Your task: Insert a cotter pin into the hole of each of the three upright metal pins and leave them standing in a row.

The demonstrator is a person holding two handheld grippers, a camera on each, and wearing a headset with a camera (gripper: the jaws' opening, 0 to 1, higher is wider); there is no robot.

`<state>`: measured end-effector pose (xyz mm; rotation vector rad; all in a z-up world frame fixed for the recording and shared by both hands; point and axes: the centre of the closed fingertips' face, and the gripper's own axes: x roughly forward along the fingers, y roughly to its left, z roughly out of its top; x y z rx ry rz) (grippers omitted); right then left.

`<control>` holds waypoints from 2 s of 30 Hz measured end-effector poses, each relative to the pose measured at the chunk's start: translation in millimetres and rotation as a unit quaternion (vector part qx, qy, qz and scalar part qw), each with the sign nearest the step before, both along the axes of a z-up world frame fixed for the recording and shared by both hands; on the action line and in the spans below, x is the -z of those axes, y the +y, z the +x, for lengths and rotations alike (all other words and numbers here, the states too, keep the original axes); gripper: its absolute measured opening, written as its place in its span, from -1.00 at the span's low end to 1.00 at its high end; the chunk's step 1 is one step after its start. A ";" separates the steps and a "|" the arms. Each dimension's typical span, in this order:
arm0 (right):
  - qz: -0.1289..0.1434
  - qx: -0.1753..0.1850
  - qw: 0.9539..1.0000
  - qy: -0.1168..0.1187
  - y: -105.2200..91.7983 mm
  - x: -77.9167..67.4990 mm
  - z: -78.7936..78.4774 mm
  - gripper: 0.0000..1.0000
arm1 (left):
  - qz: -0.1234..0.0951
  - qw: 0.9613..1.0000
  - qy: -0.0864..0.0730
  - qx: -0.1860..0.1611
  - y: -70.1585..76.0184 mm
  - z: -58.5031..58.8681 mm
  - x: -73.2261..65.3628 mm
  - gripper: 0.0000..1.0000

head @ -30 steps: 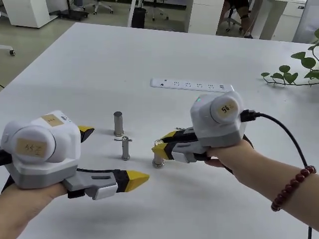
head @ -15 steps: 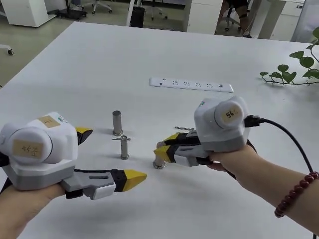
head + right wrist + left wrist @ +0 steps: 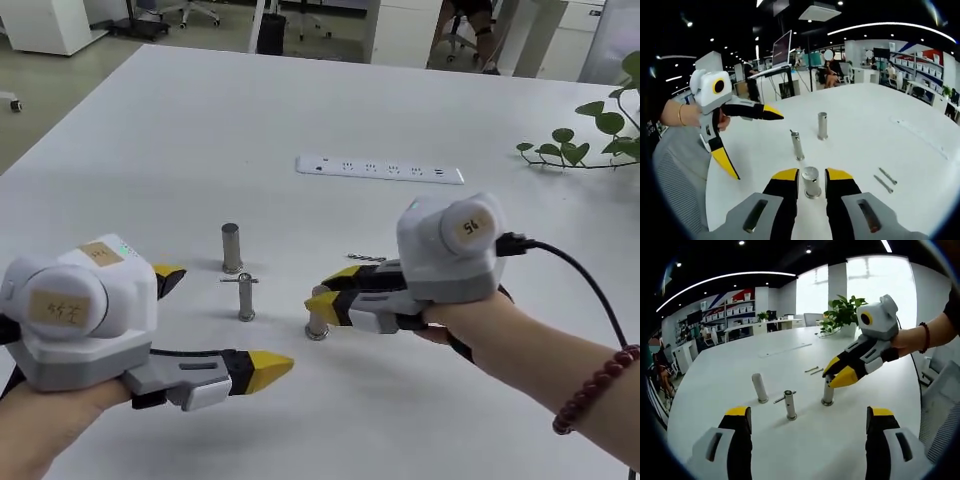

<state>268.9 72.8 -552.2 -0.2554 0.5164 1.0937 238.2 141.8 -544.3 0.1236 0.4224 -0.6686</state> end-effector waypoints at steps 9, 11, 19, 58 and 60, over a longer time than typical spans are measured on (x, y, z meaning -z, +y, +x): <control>0.007 -0.001 1.000 0.006 -9.6 -15.6 -0.3 -0.64 | 0.000 1.000 -0.005 -0.002 -0.6 -1.0 -0.4 0.91; 0.016 0.006 1.000 0.009 -12.8 -21.9 2.9 -0.63 | 0.000 1.000 -0.005 -0.003 -0.7 -1.3 -0.8 0.91; -0.013 0.023 1.000 0.002 -34.4 -24.6 24.7 -0.64 | -0.021 1.000 -0.015 -0.006 -3.6 0.9 -6.8 0.91; -0.205 -0.011 0.977 0.051 -83.5 56.9 94.7 -0.82 | 0.007 1.000 -0.018 -0.009 -1.2 5.3 1.8 0.79; -0.207 -0.015 0.977 0.055 -83.8 56.5 92.8 -0.86 | 0.009 1.000 -0.017 -0.009 -0.6 4.9 2.5 0.78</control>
